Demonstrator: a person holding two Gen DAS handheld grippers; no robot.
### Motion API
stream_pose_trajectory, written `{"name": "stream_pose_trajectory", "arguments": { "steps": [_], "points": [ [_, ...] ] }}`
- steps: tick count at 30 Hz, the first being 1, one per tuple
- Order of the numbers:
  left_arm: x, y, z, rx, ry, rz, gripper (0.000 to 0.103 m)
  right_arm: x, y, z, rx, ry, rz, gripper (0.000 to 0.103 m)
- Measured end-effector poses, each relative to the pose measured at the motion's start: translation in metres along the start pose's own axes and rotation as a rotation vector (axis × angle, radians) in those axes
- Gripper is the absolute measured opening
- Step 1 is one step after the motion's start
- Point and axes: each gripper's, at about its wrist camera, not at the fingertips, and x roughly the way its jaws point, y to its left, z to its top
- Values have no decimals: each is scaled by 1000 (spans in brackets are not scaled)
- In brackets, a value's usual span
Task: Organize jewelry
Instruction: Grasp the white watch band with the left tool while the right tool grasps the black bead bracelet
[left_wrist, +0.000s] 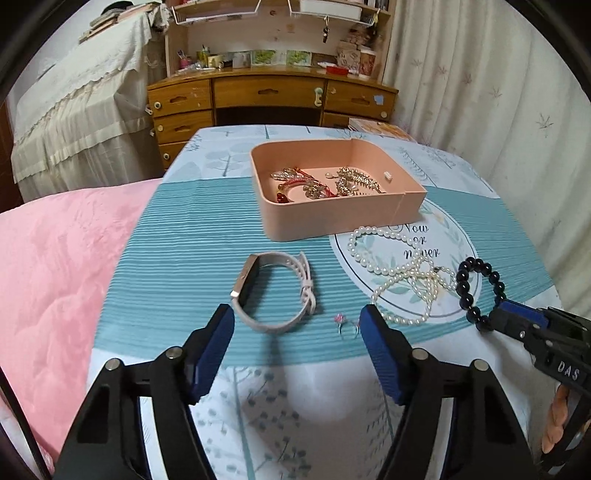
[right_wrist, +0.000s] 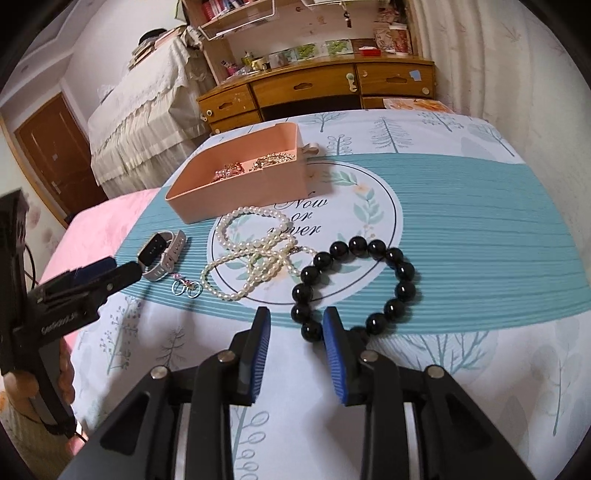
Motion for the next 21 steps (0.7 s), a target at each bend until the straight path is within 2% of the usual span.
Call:
{"name": "stream_pose_trajectory", "arguments": {
  "steps": [6, 19, 21],
  "points": [
    [24, -2, 11, 1, 50, -31, 43, 16, 7, 4, -77, 27, -64, 30],
    [57, -9, 23, 14, 141, -9, 30, 27, 10, -2, -138, 27, -96, 30],
    [60, -8, 24, 5, 143, -6, 26, 27, 10, -3, -145, 22, -97, 30]
  ]
}}
